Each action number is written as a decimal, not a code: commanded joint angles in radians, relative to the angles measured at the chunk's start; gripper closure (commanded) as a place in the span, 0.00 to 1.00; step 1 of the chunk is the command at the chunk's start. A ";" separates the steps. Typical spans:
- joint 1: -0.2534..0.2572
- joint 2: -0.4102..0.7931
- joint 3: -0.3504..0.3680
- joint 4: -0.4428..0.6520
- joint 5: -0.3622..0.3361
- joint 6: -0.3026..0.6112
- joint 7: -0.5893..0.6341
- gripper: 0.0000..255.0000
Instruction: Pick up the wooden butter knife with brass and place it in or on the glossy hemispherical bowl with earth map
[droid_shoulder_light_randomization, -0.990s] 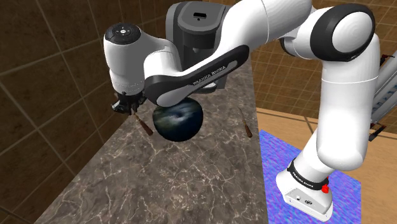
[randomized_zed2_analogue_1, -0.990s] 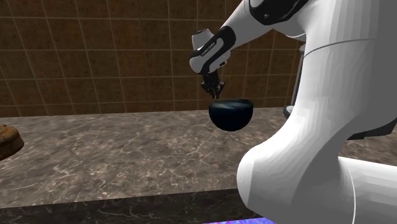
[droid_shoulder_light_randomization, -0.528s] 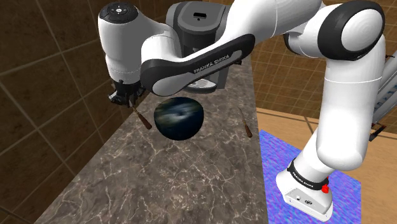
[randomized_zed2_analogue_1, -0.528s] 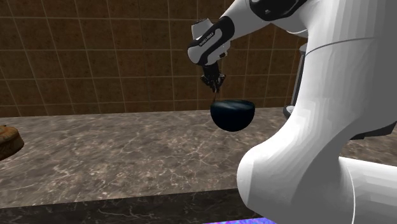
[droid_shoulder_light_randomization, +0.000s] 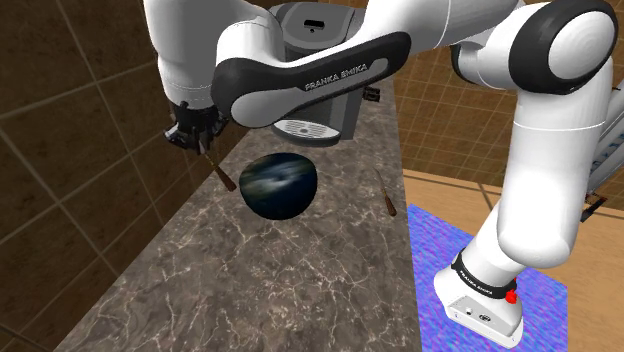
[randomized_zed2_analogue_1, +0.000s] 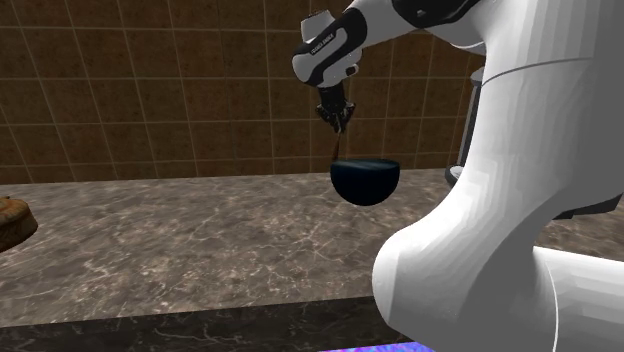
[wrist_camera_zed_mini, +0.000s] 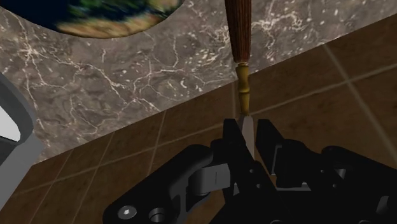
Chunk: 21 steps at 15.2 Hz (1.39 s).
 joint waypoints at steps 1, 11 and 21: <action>0.002 -0.003 0.003 0.022 0.008 -0.023 -0.012 1.00; -0.138 -0.277 0.048 -0.222 0.200 0.051 -0.103 1.00; -0.142 -0.674 -0.054 -0.603 0.503 0.186 -0.300 1.00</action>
